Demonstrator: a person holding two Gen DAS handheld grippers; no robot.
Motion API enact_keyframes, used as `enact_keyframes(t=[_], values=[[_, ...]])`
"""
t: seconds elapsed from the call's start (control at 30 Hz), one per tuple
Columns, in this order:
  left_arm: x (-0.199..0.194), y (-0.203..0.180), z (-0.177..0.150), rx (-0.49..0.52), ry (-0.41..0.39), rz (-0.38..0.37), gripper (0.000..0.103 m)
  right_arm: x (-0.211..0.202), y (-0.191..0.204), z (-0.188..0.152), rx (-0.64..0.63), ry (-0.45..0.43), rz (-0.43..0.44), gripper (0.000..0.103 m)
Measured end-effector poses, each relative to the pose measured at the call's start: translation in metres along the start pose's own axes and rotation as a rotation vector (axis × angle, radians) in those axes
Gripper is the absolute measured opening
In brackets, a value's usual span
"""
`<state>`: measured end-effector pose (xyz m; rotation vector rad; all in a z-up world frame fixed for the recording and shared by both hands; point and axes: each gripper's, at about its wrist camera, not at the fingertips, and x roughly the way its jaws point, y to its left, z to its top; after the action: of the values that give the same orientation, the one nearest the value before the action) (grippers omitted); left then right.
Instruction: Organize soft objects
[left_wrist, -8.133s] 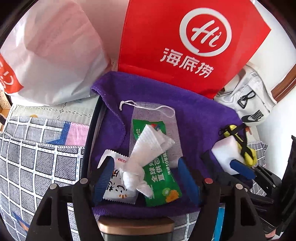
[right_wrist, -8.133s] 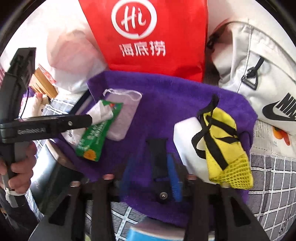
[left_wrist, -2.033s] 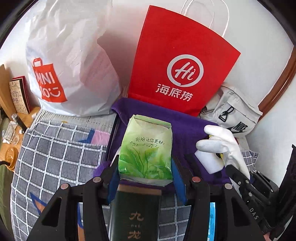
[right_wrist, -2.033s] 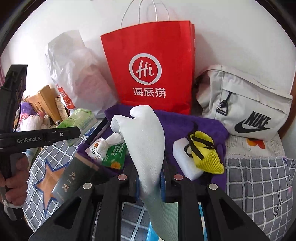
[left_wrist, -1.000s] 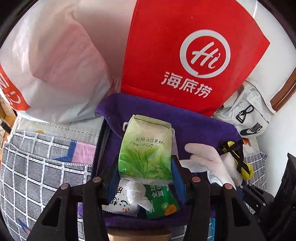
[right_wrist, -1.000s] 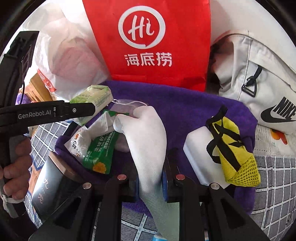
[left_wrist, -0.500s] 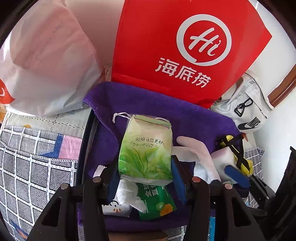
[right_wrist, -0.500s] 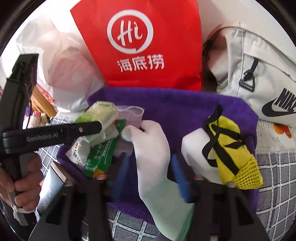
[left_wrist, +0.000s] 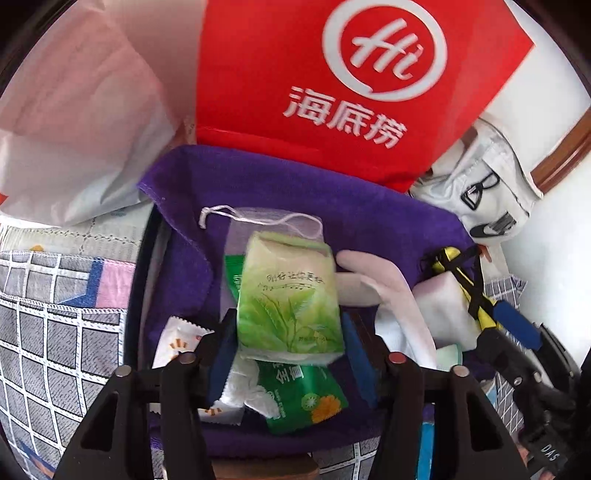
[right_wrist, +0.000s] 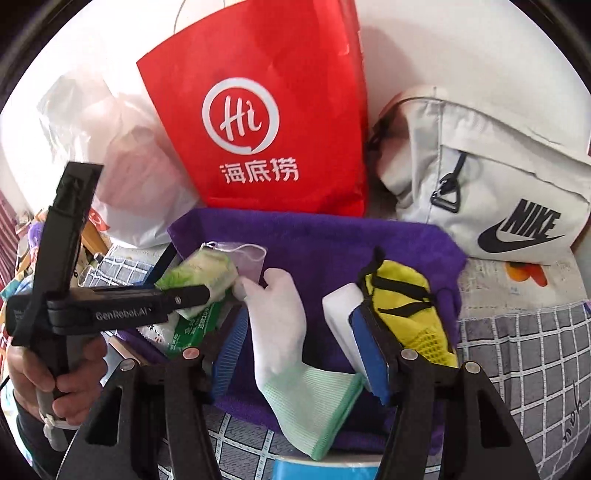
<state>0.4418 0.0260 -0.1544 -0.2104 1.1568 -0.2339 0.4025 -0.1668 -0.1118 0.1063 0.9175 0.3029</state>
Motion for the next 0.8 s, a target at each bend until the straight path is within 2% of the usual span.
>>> enact_keyframes(t=[0.1, 0.2, 0.37, 0.5, 0.67, 0.8], values=[[-0.006, -0.008, 0.000, 0.010, -0.024, 0.030, 0.070, -0.006, 0.000, 0.000, -0.009, -0.006, -0.015, 0.059], [-0.020, -0.011, -0.002, 0.022, -0.050, 0.054, 0.074, -0.015, 0.001, -0.002, -0.025, -0.018, -0.028, 0.059], [-0.043, -0.017, -0.015, 0.023, -0.052, 0.060, 0.074, -0.032, 0.002, -0.011, -0.028, -0.001, -0.054, 0.063], [-0.074, -0.027, -0.035, 0.069, -0.096, 0.112, 0.074, -0.050, 0.006, -0.025, -0.033, 0.005, -0.080, 0.063], [-0.113, -0.042, -0.067, 0.082, -0.130, 0.121, 0.074, -0.087, 0.012, -0.048, -0.021, 0.001, -0.077, 0.067], [-0.140, -0.051, -0.098, 0.081, -0.167, 0.156, 0.074, -0.118, 0.013, -0.068, -0.001, -0.004, -0.061, 0.067]])
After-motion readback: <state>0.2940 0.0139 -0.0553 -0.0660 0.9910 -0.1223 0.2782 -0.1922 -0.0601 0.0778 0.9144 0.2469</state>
